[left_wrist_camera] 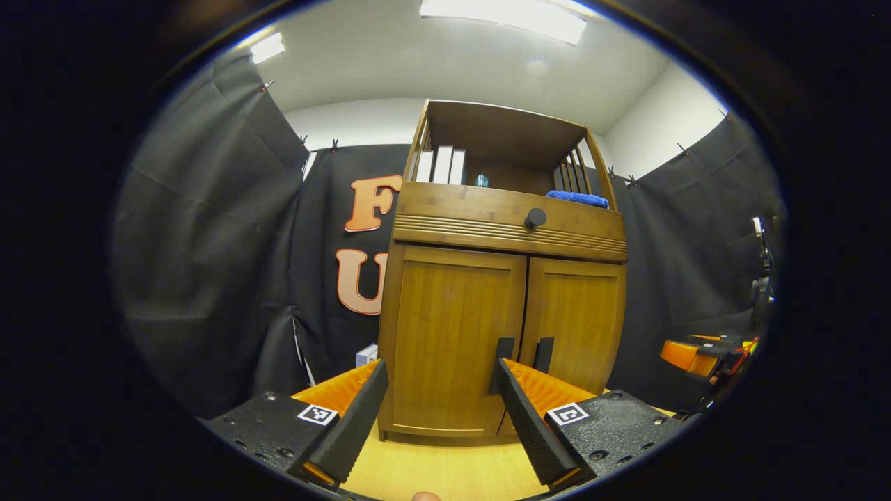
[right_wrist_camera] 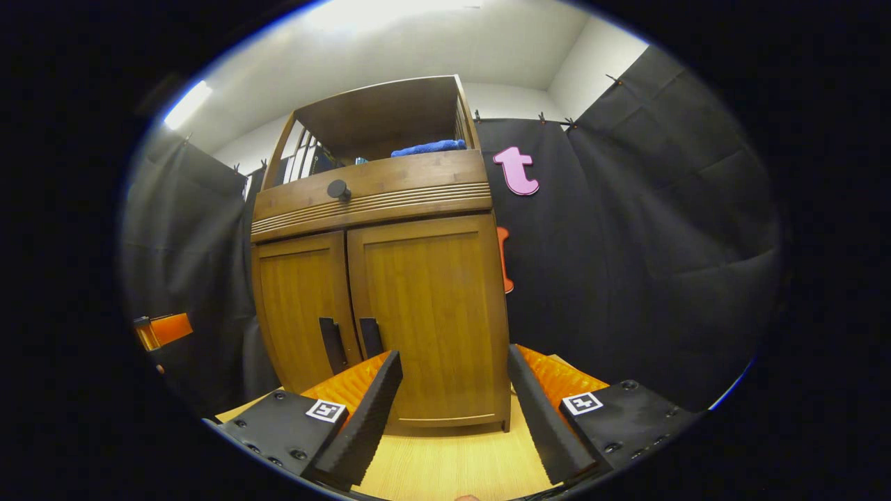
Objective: Open the right door of the double-door shoe cabinet with the right hand, and open the left door with the left hand.
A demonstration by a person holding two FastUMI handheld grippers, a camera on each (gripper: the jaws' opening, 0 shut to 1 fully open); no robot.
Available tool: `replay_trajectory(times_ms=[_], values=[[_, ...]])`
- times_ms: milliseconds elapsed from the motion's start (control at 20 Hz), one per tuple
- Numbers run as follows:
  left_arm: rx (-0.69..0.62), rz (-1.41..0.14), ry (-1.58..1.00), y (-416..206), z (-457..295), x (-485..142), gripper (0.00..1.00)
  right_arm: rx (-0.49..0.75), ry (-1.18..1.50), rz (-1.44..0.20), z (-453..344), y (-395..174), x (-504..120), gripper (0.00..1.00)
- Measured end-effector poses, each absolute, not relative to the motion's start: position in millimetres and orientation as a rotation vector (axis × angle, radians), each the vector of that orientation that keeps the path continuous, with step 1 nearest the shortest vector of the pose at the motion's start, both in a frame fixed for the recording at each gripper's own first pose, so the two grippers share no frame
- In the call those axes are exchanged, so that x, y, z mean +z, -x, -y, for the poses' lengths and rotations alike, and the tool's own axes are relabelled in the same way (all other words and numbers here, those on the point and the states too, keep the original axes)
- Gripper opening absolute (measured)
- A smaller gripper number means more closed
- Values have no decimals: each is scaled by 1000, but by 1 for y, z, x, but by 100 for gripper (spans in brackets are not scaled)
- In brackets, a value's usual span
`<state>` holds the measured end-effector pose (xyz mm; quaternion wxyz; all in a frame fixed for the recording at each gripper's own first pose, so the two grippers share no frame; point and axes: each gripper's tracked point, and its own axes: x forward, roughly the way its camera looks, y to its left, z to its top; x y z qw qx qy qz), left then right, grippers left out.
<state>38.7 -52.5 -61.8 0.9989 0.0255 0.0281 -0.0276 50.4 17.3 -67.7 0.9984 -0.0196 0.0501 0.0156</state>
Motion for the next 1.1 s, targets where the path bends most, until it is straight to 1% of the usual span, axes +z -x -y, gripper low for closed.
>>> replay_trajectory(times_ms=[50, 100, 150, 250, 300, 350, 400, 450, 500, 550, 700, 850, 900, 950, 1000, 1050, 1100], values=[[-55, -59, -52, -43, 53, -65, 94, 37, 39, -107, -21, -55, -70, 98], [-57, -63, -56, -47, 54, -68, 95, 44, 38, -115, -25, -61, -75, 89], [-59, -68, -60, -51, 54, -72, 91, 49, 36, -122, -27, -68, -78, 98], [-62, -72, -55, -58, 52, -78, 91, 47, 38, -134, -29, -83, -87, 98], [-64, -74, -49, -60, 52, -81, 94, 47, 41, -139, -30, -92, -93, 98], [-66, -78, -43, -63, 51, -84, 91, 51, 43, -144, -33, -100, -97, 98], [-66, -86, -37, -65, 49, -89, 94, 66, 41, -142, -40, -108, -102, 98], [-68, -94, -36, -68, 48, -93, 94, 75, 39, -142, -46, -118, -108, 98], [-69, -102, -43, -70, 47, -98, 91, 73, 40, -146, -50, -128, -115, 98], [-68, -109, -54, -72, 44, -102, 94, 77, 39, -154, -54, -138, -121, 98], [-63, -127, -72, -74, 34, -114, 95, 105, 42, -182, -80, -164, -145, 98], [-64, -140, -55, -76, 26, -121, 95, 138, 67, -197, -108, -185, -163, 98], [-67, -141, -55, -75, 24, -123, 95, 150, 84, -192, -116, -191, -168, 100], [-69, -140, -62, -74, 21, -123, 92, 159, 102, -185, -124, -196, -169, 98], [-64, -139, -73, -74, 17, -124, 95, 156, 119, -182, -129, -200, -170, 98], [-58, -134, -86, -71, 12, -124, 92, 150, 128, -182, -133, -205, -173, 98], [-52, -129, -98, -70, 8, -122, 92, 146, 133, -183, -138, -210, -175, 98]])
